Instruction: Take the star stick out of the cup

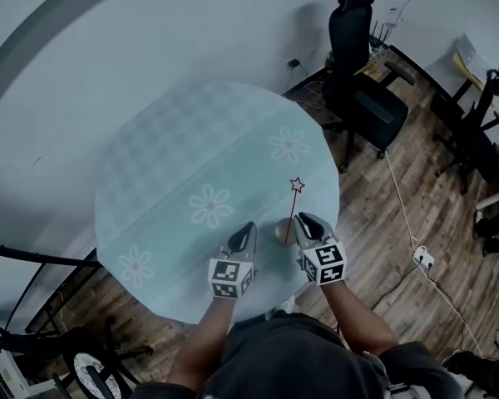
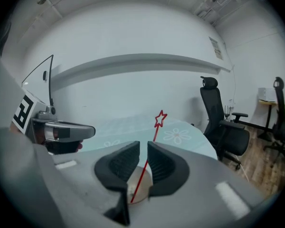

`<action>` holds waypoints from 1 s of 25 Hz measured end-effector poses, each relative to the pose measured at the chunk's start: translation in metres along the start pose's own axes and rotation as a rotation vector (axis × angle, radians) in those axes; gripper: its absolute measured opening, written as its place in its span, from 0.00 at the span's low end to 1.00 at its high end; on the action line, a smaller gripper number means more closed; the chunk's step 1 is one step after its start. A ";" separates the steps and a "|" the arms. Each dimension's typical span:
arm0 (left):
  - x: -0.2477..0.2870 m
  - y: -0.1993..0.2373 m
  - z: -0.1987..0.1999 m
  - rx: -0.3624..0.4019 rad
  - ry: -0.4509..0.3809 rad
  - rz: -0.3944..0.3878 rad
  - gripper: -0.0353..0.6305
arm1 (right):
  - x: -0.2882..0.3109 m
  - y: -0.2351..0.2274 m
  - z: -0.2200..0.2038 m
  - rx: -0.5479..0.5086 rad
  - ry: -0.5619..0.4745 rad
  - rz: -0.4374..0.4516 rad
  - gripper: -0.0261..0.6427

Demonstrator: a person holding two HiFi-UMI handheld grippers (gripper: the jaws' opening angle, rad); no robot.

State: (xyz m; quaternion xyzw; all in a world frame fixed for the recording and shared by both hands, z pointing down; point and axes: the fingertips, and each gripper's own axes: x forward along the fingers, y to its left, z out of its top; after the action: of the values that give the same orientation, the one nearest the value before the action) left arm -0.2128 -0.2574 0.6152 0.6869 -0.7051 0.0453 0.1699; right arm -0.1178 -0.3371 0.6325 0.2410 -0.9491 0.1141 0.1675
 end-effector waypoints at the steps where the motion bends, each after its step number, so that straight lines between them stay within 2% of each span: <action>1: 0.001 0.001 0.000 -0.005 0.001 -0.002 0.06 | 0.003 -0.002 -0.003 0.002 0.017 -0.007 0.11; 5: 0.005 0.006 -0.002 -0.019 0.004 -0.010 0.06 | 0.017 -0.010 -0.008 0.027 0.068 -0.030 0.13; 10: 0.005 0.012 0.000 -0.028 -0.004 -0.002 0.06 | 0.032 -0.012 -0.012 0.038 0.112 -0.018 0.13; 22: 0.000 0.015 -0.004 -0.021 0.011 -0.004 0.06 | 0.045 -0.010 -0.018 0.051 0.138 -0.023 0.13; 25: -0.003 0.016 -0.005 -0.022 0.011 -0.005 0.06 | 0.047 -0.010 -0.019 0.050 0.144 -0.028 0.10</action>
State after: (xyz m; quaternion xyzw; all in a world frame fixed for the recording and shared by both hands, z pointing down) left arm -0.2282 -0.2521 0.6212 0.6865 -0.7030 0.0409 0.1814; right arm -0.1466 -0.3591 0.6688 0.2497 -0.9280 0.1525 0.2308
